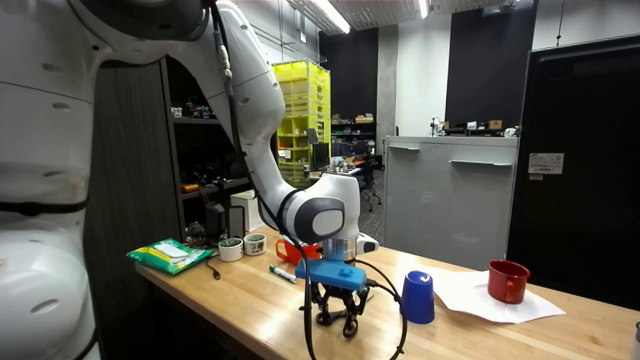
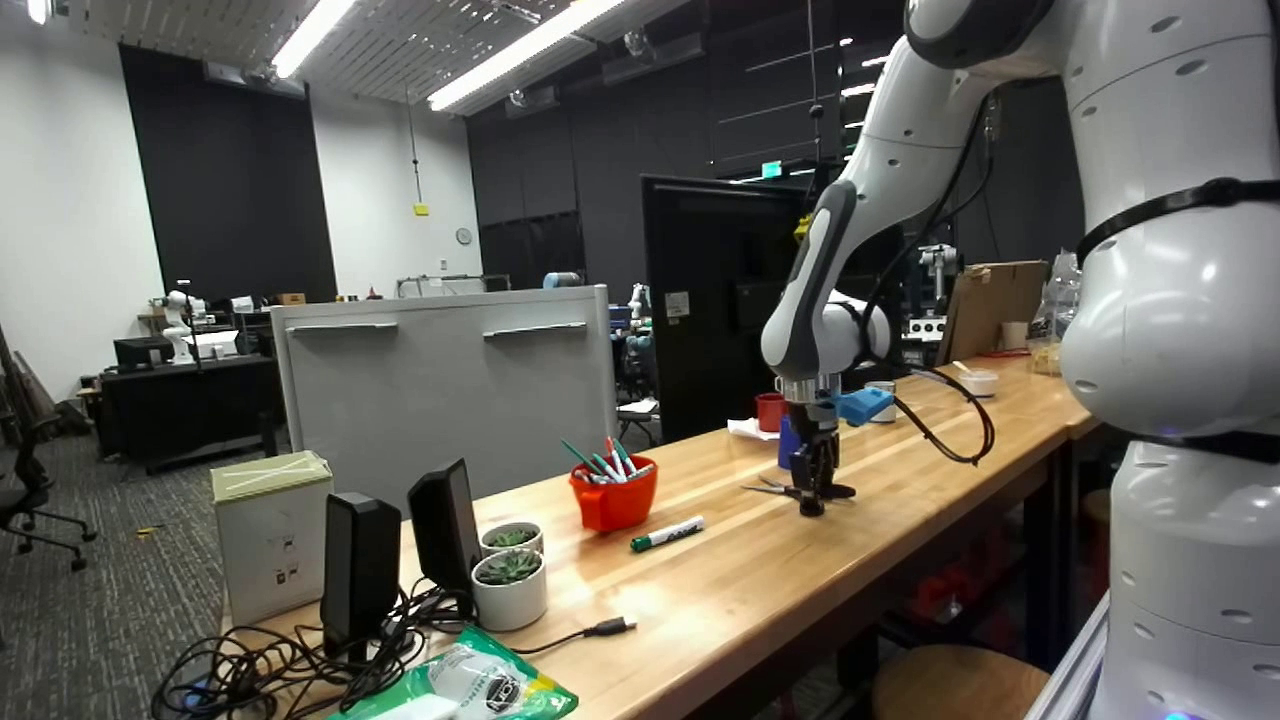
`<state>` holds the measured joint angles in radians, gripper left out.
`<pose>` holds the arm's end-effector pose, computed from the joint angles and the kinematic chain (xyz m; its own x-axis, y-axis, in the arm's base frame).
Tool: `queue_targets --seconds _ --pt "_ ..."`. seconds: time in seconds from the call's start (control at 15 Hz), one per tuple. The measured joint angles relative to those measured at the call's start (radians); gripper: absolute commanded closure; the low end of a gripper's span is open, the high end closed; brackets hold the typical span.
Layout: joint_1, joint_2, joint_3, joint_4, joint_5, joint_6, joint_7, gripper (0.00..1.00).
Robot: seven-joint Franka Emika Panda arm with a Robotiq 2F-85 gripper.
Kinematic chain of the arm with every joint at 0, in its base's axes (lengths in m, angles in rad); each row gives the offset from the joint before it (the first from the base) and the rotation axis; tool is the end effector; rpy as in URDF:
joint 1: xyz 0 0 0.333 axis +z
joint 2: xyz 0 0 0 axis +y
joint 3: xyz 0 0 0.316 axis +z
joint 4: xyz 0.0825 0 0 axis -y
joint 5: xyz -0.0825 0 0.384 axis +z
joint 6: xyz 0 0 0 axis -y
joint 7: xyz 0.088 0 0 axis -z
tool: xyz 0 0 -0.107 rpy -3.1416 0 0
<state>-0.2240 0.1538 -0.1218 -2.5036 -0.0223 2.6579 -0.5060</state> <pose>0.4418 -0.1599 0.2247 0.9835 0.1802 -0.0131 0.1805 -0.9832 0.0259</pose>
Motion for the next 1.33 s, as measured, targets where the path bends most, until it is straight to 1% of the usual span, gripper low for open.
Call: queue_targets --seconds 0.27,0.33,0.47,0.53,0.6,0.73,1.0,1.13,1.2,1.33 --pt "0.009 -0.013 0.005 -0.004 0.0 -0.009 0.0 0.96" --pt "0.009 -0.013 0.007 -0.004 0.0 -0.009 0.001 0.94" --pt "0.009 -0.013 0.007 -0.004 0.0 -0.008 0.001 0.93" --pt "0.009 -0.013 0.007 -0.004 0.0 -0.008 0.001 0.49" --pt "0.009 -0.013 0.007 -0.004 0.0 -0.008 0.001 0.48" --pt "0.009 -0.012 0.006 -0.004 0.0 -0.007 0.001 0.38" --pt "0.002 -0.001 -0.007 -0.001 -0.005 0.014 0.001 0.12" --pt "-0.001 0.008 -0.011 0.003 -0.011 0.026 0.001 0.02" --pt "-0.003 0.013 -0.014 0.005 -0.013 0.031 0.001 0.0" --pt "-0.008 0.025 -0.018 0.008 -0.019 0.046 0.001 0.0"
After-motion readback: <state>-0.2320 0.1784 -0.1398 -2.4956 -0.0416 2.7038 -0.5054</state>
